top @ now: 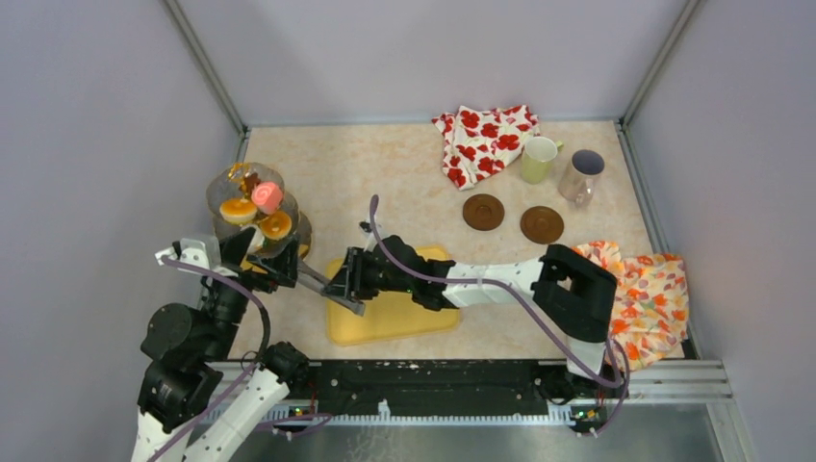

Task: Serve the afternoon tea

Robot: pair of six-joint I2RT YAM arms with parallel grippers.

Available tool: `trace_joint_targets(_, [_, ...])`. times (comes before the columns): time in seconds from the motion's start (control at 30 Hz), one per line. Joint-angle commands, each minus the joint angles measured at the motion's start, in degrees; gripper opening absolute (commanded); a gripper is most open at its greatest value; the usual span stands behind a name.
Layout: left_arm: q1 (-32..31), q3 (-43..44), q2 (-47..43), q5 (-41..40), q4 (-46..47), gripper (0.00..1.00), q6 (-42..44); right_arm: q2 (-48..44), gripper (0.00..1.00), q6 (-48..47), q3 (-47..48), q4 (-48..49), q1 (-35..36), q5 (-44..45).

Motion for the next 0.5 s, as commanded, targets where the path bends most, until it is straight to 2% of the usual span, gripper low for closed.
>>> trace_joint_targets(0.0, [-0.1,-1.2,0.6,0.9,3.0,0.99,-1.0,-8.8,0.38,-4.0,-3.6,0.0,0.3,0.8])
trace_joint_targets(0.3, [-0.1,-3.8,1.0,0.7,4.6,0.99,-1.0,-22.5,0.38,-8.0,-11.9,-10.5,0.2,4.9])
trace_joint_targets(0.47, [-0.1,-5.0,1.2,0.7,5.3,0.99,-0.9,-30.9,0.40,-13.7,-13.5,-17.6,-0.7,13.2])
